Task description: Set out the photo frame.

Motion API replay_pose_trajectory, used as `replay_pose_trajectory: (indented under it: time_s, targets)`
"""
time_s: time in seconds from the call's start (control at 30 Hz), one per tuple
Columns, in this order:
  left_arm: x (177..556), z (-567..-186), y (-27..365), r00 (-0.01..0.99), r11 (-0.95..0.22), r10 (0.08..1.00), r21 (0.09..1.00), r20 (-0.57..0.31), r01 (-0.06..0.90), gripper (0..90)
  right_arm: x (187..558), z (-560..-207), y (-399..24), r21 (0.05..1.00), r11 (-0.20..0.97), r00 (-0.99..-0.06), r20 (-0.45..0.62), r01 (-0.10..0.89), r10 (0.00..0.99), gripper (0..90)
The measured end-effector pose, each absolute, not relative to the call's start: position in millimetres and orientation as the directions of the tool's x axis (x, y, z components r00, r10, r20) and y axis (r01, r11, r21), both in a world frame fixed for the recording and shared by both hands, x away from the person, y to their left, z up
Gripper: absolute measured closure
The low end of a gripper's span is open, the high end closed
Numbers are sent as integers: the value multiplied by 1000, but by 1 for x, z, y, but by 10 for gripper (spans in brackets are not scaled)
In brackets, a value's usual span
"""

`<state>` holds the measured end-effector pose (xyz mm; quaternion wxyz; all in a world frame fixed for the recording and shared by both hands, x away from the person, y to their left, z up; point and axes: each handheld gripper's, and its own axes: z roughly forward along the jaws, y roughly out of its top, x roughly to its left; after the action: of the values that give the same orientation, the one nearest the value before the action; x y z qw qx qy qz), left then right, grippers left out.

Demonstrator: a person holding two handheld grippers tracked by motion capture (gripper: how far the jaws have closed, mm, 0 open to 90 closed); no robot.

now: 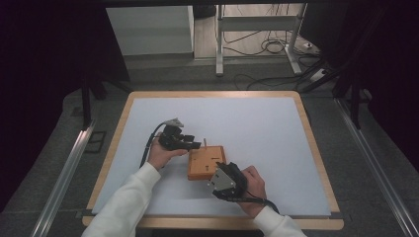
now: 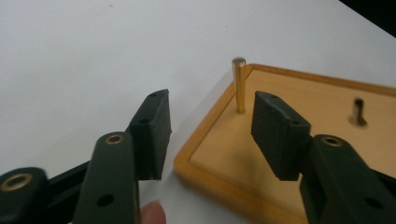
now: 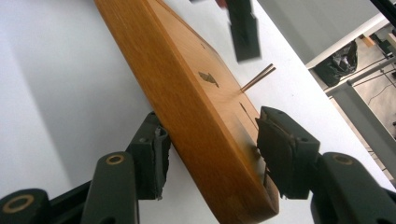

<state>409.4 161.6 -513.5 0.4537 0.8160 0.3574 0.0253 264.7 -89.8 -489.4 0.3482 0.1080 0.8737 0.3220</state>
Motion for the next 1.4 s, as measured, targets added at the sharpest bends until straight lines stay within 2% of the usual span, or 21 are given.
replay_pose_trajectory:
  time_s: [0.4, 0.6, 1.4]
  targets:
    - [368, -524, 209, 733, -349, 638, 760, -236, 548, 424, 267, -485, -93, 638, 769, -725, -546, -37, 419, 478]
    - [354, -525, 210, 746, -380, 636, 762, -196, 524, 417, 270, -481, -92, 635, 771, -724, -551, -42, 415, 495]
    - [350, -529, 206, 751, -389, 629, 754, -203, 529, 402, 303, -446, -81, 616, 788, -796, -486, -19, 361, 584]
